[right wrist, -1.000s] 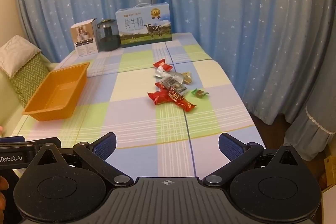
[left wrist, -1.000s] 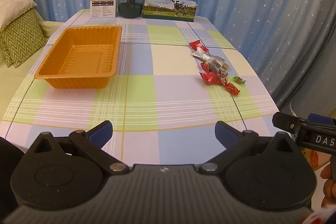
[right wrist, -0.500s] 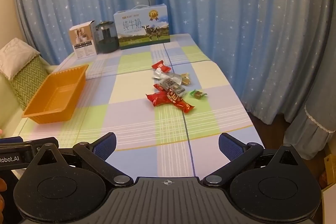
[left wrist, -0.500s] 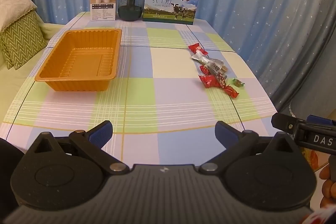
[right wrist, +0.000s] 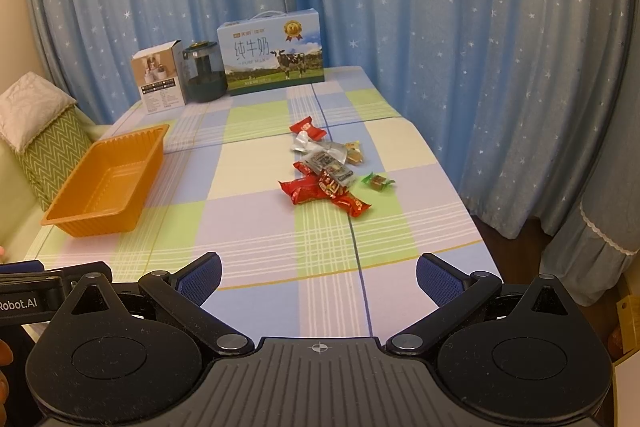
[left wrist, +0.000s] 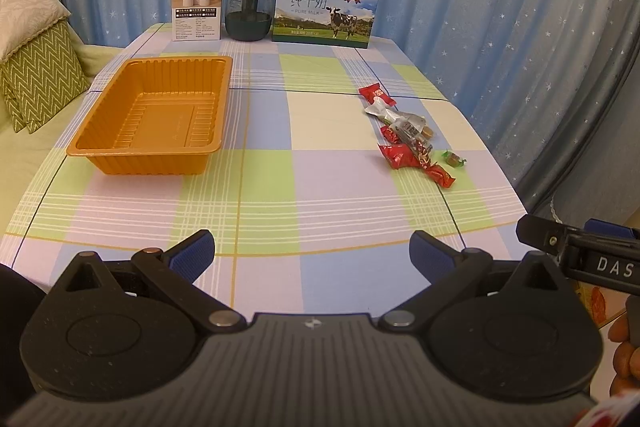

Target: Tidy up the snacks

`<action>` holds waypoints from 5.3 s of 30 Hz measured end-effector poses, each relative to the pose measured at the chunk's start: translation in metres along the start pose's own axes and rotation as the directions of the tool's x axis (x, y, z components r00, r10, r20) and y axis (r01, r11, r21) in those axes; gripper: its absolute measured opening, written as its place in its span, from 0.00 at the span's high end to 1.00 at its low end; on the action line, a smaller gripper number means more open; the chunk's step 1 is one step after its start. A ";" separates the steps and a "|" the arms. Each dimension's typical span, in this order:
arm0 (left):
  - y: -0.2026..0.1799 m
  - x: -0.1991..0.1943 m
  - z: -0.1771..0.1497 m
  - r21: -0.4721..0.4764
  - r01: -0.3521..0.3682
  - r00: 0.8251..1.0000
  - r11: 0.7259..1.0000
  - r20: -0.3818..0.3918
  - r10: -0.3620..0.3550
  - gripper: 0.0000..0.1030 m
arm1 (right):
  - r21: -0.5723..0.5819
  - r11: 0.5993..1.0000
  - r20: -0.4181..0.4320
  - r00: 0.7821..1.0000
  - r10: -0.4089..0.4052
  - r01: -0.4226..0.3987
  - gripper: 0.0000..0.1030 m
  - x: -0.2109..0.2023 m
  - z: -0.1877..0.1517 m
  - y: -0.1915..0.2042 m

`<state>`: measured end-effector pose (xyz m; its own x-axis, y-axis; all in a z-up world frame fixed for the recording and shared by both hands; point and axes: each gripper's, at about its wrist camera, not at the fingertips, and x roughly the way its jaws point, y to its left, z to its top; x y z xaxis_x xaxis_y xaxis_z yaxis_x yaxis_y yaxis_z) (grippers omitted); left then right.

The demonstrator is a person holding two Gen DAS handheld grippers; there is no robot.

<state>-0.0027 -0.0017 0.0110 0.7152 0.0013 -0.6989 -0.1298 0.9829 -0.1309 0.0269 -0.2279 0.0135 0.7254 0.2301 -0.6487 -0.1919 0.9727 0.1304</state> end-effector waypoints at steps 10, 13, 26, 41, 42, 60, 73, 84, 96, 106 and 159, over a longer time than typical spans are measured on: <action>0.001 -0.001 0.000 0.002 0.002 1.000 1.000 0.001 -0.002 0.00 | -0.001 1.000 0.002 1.000 -0.003 0.003 0.00 -0.001 0.001 0.001; 0.001 -0.001 0.000 0.000 0.003 1.000 1.000 0.001 -0.003 0.00 | -0.001 1.000 0.001 1.000 -0.003 0.003 0.00 -0.001 0.002 0.001; 0.001 0.000 -0.001 0.001 0.002 1.000 1.000 0.002 -0.002 0.00 | -0.001 1.000 0.003 1.000 -0.003 0.003 0.00 -0.002 0.002 0.001; 0.001 0.000 -0.001 0.001 0.002 1.000 1.000 0.003 -0.002 0.00 | -0.001 1.000 0.004 1.000 -0.003 0.003 0.00 -0.001 0.002 0.001; 0.001 0.000 -0.001 0.001 0.001 1.000 1.000 0.003 -0.001 0.00 | -0.001 1.000 0.004 1.000 -0.003 0.003 0.00 -0.001 0.002 0.001; 0.000 0.001 -0.001 -0.001 -0.002 1.000 1.000 0.001 0.002 0.00 | 0.002 1.000 0.004 1.000 -0.003 0.003 0.00 -0.001 0.001 0.001; 0.006 0.024 0.012 -0.026 0.046 0.999 0.999 -0.005 -0.046 0.00 | 0.044 0.999 0.045 0.999 -0.006 0.004 0.00 0.014 0.004 -0.024; -0.005 0.084 0.045 0.052 0.125 0.992 0.991 -0.026 -0.123 0.00 | -0.024 0.999 0.089 0.995 0.036 -0.034 0.01 0.057 0.036 -0.052; -0.029 0.180 0.079 0.291 0.236 0.972 0.927 -0.066 -0.227 0.07 | -0.155 0.979 -0.029 0.991 0.127 -0.130 0.20 0.158 0.045 -0.084; -0.052 0.243 0.088 0.444 0.324 0.946 0.835 -0.128 -0.299 0.18 | -0.292 0.934 -0.127 0.976 0.175 -0.205 0.39 0.228 0.039 -0.079; -0.025 0.188 0.101 0.371 0.181 0.983 0.911 -0.062 -0.170 0.76 | -0.109 0.974 -0.066 0.979 0.194 -0.201 0.78 0.176 0.064 -0.030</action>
<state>0.2043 -0.0078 -0.0459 0.6826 -0.1772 -0.7089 0.2662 0.9638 0.0154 0.2026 -0.2150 -0.0562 0.6287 0.4122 -0.6594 -0.4046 0.8975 0.1752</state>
